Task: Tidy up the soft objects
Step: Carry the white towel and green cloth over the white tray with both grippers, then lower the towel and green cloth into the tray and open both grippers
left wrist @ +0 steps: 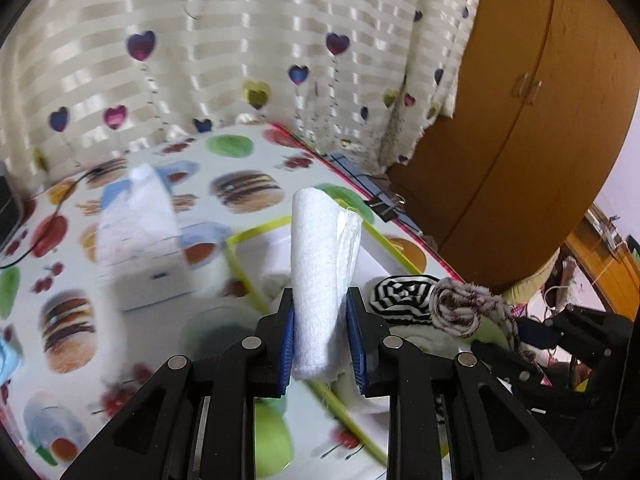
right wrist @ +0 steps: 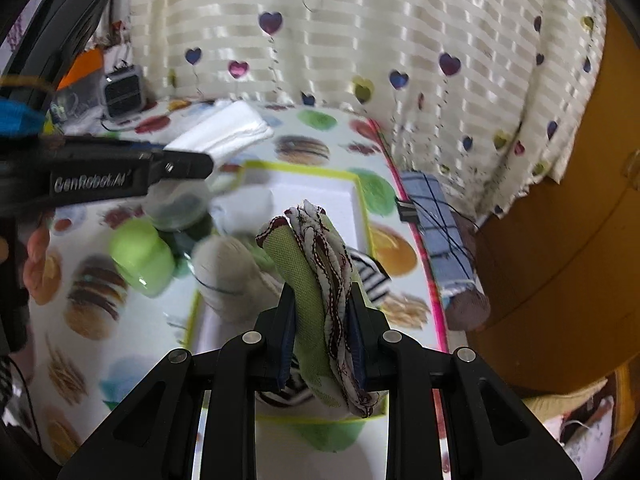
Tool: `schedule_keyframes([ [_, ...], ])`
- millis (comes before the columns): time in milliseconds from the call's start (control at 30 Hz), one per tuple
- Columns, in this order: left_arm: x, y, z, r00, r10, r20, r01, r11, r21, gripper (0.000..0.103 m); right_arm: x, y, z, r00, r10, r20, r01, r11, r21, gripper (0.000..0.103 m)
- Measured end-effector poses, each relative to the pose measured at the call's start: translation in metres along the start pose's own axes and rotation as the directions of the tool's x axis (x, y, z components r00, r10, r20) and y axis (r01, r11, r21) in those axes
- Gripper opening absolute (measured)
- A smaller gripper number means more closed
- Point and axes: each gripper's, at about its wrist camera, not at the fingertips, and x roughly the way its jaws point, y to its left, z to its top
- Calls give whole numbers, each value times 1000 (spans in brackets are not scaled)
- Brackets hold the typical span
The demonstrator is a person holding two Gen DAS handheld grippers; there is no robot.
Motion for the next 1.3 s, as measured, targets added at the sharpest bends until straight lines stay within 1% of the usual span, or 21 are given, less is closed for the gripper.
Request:
schedule_keyframes([
  [67, 10, -6, 3, 1000, -10, -11, 10, 1000, 17, 22, 7, -7, -5, 1000, 1, -20, -1, 1000, 23, 24],
  [233, 35, -14, 9, 998, -11, -54, 13, 999, 33, 22, 18, -9, -10, 999, 15, -42, -14, 1000, 23, 24],
  [367, 45, -22, 12, 998, -16, -66, 20, 998, 56, 22, 22, -6, -11, 999, 23, -31, -22, 999, 23, 24],
  [467, 51, -24, 13, 997, -19, -73, 23, 998, 52, 23, 23, -4, -13, 999, 36, -21, -35, 999, 22, 25],
  [500, 51, -25, 13, 997, -16, -74, 19, 999, 48, 23, 24, -4, -13, 999, 40, -18, -40, 999, 23, 27],
  [700, 53, -25, 12, 997, -21, -75, 25, 999, 45, 25, 25, -5, -16, 996, 93, 6, -93, 994, 53, 29],
  [800, 54, -25, 12, 997, -27, -78, 30, 999, 37, 25, 26, -7, -18, 992, 128, -4, -127, 989, 74, 29],
  [867, 55, -25, 12, 997, -29, -77, 31, 999, 34, 26, 25, -7, -20, 992, 127, -1, -127, 988, 83, 29],
  [933, 55, -25, 13, 997, -28, -75, 30, 999, 31, 29, 24, -9, -21, 990, 141, 0, -140, 986, 90, 29],
  [1100, 50, -25, 10, 997, -21, -78, 23, 1000, 22, 35, 22, -10, -22, 990, 137, 8, -137, 986, 98, 30],
  [1200, 44, -24, 8, 997, -17, -71, 18, 1000, 17, 37, 20, -10, -22, 991, 133, 9, -133, 986, 104, 32],
  [1300, 37, -22, 7, 998, -23, -61, 23, 1000, 3, 42, 16, -10, -22, 991, 131, 18, -132, 986, 106, 34],
])
